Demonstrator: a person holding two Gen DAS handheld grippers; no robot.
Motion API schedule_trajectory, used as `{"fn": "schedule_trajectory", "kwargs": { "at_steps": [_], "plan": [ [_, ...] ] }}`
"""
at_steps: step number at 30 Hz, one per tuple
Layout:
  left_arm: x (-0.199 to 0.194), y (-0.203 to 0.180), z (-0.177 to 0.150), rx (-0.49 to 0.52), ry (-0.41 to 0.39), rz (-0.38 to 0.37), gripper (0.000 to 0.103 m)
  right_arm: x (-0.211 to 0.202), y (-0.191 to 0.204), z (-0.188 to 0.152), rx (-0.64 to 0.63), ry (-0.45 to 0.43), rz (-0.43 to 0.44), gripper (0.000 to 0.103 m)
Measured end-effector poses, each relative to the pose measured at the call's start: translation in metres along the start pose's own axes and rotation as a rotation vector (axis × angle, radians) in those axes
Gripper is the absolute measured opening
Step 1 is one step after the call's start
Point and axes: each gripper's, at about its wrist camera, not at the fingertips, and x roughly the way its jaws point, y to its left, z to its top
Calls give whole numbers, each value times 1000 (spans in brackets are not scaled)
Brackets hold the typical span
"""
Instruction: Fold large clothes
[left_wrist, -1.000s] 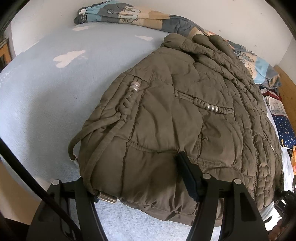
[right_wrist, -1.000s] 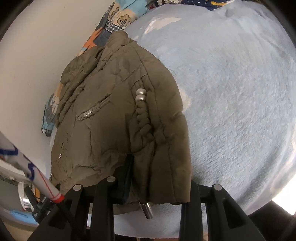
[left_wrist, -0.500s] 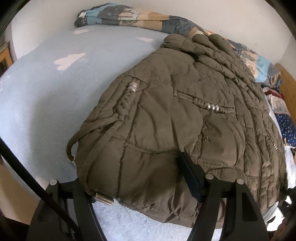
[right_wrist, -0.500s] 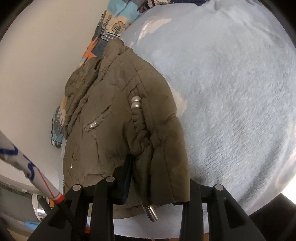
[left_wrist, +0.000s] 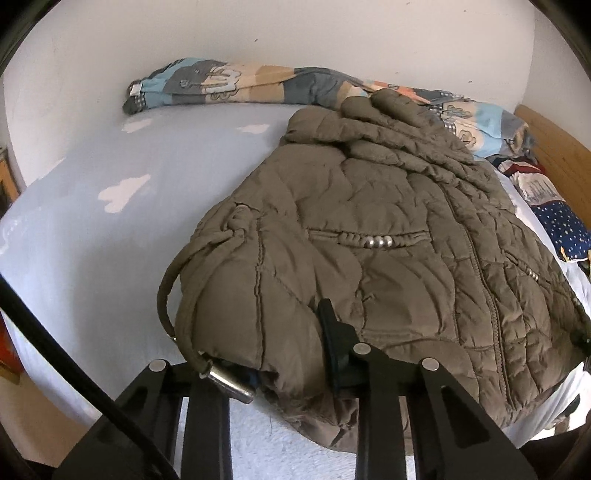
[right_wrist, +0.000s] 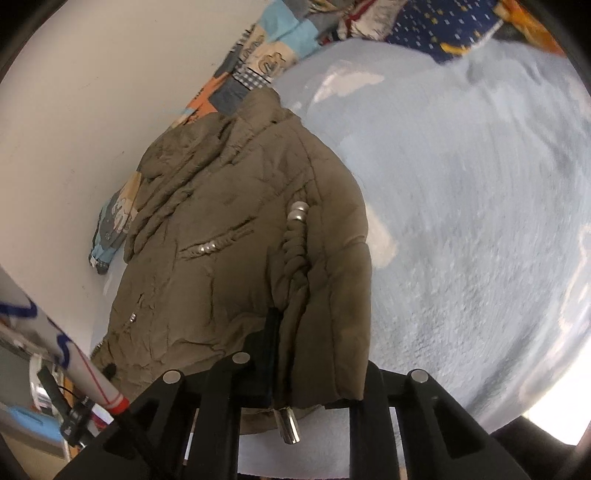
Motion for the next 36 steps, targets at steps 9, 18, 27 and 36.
{"fn": "schedule_trajectory", "kwargs": {
  "at_steps": [9, 18, 27, 36],
  "plan": [
    [-6, -1, 0, -2, -20, -15, 22, -10, 3, 2, -19, -34, 41, 17],
    [-37, -2, 5, 5, -98, -31, 21, -41, 23, 5, -92, -134, 100, 14],
    [-33, -2, 3, 12, -69, -20, 21, -51, 19, 1, -75, -139, 118, 13],
    [3, 5, -4, -53, 51, 23, 51, -25, 2, 8, 24, -57, 117, 23]
  ]
}}
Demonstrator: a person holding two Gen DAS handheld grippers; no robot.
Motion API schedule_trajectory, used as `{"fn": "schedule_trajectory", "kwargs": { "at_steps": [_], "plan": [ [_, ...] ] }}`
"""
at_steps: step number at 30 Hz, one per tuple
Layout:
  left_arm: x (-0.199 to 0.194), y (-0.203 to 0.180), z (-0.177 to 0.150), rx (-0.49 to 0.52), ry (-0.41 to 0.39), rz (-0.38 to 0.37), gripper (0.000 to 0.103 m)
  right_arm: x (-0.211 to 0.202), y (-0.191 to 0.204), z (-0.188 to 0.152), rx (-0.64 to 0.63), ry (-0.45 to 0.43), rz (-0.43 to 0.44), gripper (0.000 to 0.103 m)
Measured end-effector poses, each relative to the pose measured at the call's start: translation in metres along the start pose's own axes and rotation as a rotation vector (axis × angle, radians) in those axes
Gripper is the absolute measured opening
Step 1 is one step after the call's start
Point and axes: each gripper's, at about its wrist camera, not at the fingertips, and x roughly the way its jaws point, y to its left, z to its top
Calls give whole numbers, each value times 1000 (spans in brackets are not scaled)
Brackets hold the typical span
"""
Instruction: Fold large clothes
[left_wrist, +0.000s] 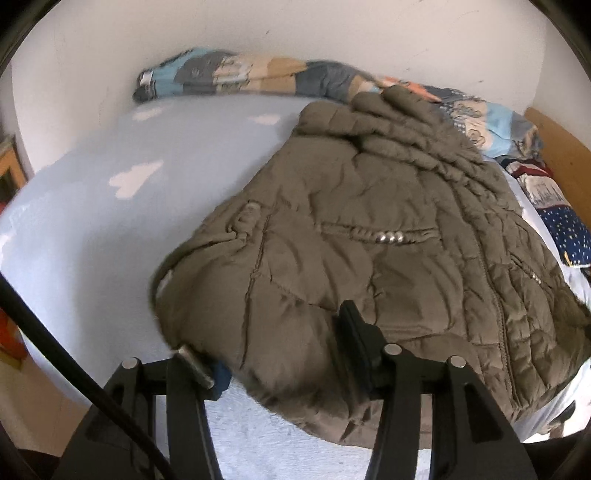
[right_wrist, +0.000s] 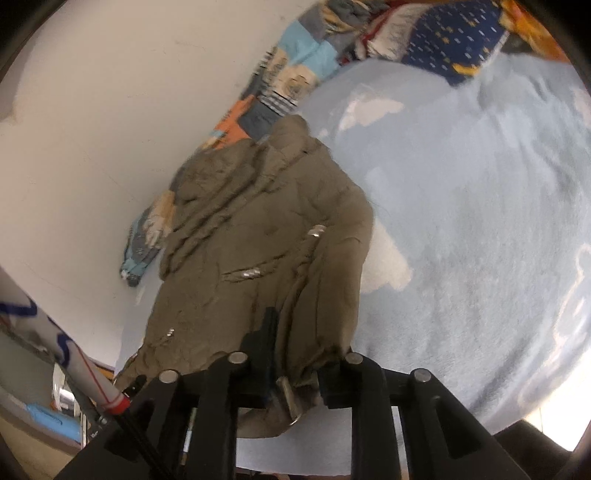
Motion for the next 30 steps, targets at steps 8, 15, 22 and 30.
{"fn": "schedule_trajectory", "kwargs": {
  "at_steps": [8, 15, 22, 30],
  "plan": [
    [-15, -9, 1, 53, -80, -39, 18, -5, 13, -6, -101, -35, -83, 11],
    [-47, -7, 2, 57, -152, -79, 17, -28, 28, -9, -161, -106, -61, 10],
    [-61, -3, 6, 52, -168, -103, 17, -55, 37, -14, -161, -150, 15, 10],
    [-59, 3, 12, 57, -163, -106, 17, -61, 37, -8, -146, -156, 42, 10]
  ]
}}
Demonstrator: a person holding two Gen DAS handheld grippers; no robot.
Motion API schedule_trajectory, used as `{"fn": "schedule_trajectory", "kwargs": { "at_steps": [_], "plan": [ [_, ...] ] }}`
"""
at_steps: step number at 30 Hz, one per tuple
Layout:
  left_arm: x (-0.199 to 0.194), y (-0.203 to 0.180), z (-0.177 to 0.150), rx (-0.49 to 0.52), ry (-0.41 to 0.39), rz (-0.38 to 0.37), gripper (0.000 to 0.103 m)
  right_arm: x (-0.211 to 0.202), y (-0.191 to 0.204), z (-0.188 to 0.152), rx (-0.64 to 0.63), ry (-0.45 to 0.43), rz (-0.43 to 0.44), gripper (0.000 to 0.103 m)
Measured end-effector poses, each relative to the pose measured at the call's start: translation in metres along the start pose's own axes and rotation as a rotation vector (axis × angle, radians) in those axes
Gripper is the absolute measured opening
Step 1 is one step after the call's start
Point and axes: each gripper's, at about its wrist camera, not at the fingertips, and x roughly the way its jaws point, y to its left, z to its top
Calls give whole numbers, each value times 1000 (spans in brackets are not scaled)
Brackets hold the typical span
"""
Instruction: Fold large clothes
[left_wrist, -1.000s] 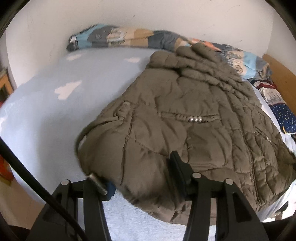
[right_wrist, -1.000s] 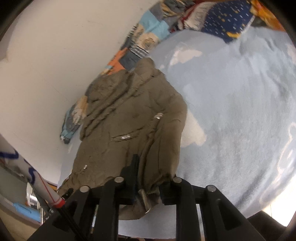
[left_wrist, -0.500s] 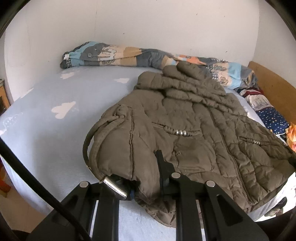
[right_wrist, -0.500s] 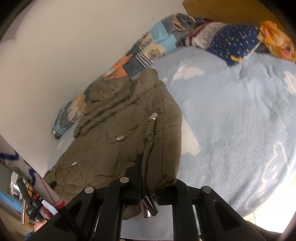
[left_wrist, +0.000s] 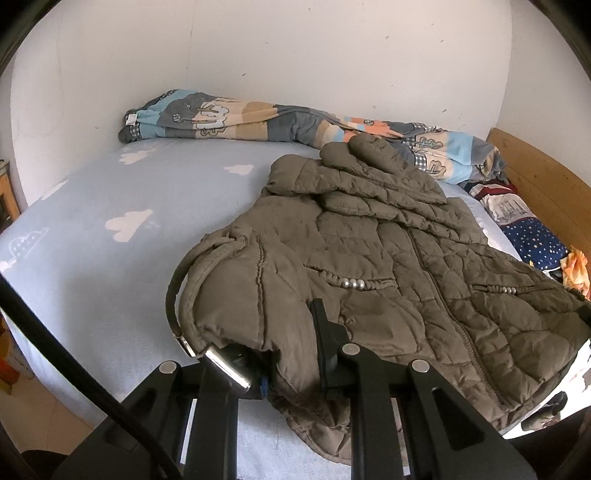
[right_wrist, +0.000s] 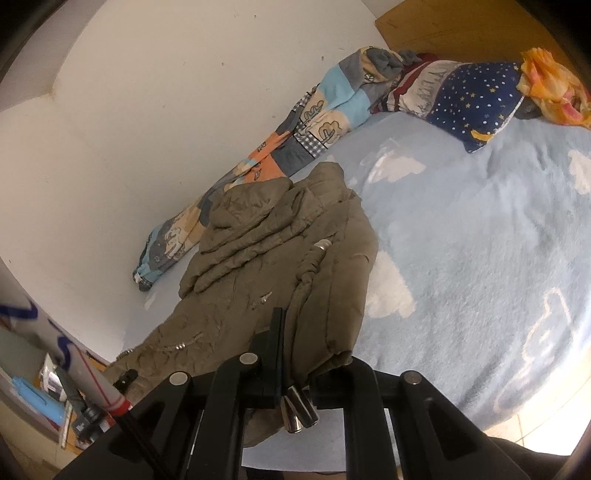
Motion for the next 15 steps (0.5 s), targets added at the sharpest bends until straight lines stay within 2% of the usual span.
{"fn": "schedule_trajectory", "kwargs": {
  "at_steps": [12, 15],
  "plan": [
    [2, -1, 4, 4, 8, 3, 17, 2, 6, 13, -2, -9, 32, 10],
    [2, 3, 20, -44, 50, -3, 17, 2, 11, 19, -7, -12, 46, 10]
  ]
}}
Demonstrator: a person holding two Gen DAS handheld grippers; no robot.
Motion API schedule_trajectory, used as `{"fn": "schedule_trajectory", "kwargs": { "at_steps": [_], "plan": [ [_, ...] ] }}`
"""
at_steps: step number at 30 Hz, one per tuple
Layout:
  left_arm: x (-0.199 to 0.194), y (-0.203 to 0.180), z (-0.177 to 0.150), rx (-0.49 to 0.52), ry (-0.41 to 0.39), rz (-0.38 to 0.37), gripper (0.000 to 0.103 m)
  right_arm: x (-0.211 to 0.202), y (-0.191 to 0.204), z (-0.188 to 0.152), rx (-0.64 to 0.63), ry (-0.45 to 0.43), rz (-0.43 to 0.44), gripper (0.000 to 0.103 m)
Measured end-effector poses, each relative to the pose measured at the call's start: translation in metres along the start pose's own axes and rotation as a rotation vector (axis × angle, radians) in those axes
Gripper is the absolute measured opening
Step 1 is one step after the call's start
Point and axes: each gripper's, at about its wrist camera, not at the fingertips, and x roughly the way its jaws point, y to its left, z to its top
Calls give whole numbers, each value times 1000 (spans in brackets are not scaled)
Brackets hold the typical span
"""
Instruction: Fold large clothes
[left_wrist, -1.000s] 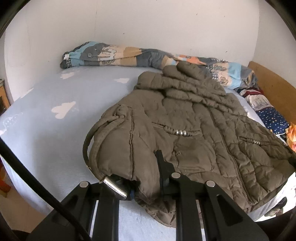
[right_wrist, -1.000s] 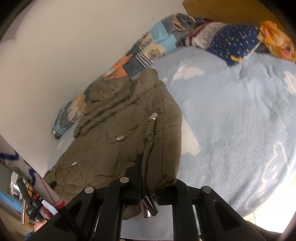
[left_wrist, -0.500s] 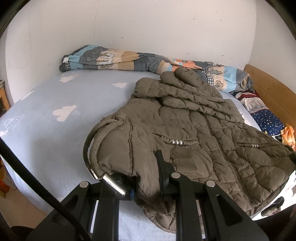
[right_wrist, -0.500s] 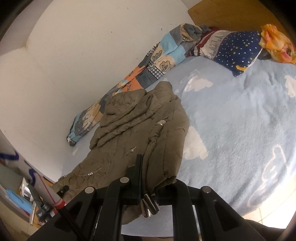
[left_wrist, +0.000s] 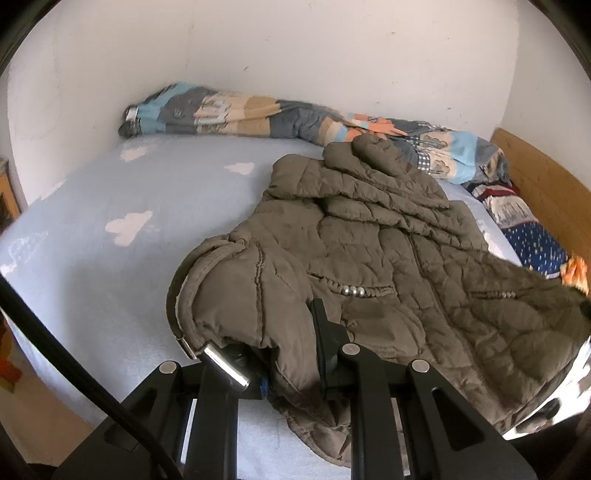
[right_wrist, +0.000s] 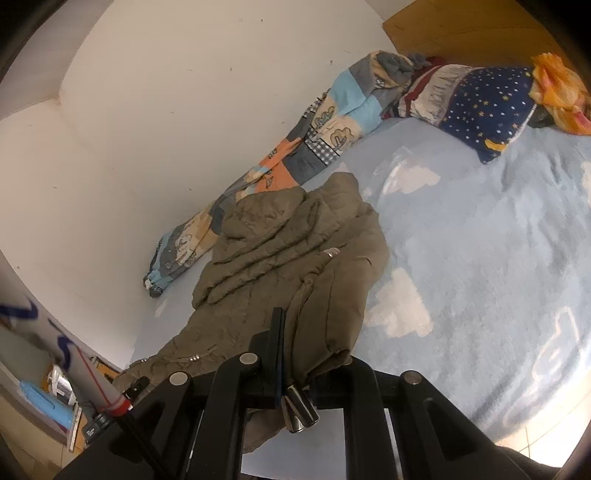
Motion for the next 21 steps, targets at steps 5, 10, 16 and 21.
{"fn": "schedule_trajectory", "kwargs": {
  "at_steps": [5, 10, 16, 21],
  "plan": [
    [-6, 1, 23, -6, -32, -18, 17, 0, 11, 17, -8, -16, 26, 10],
    [-8, -1, 58, -2, -82, -49, 17, 1, 24, 41, -11, -45, 50, 10],
    [0, -9, 117, -16, -128, -80, 17, 11, 36, 80, -30, -80, 54, 10],
    [20, -21, 157, -13, -149, -73, 18, 36, 45, 125, -43, -102, 61, 10]
  ]
}}
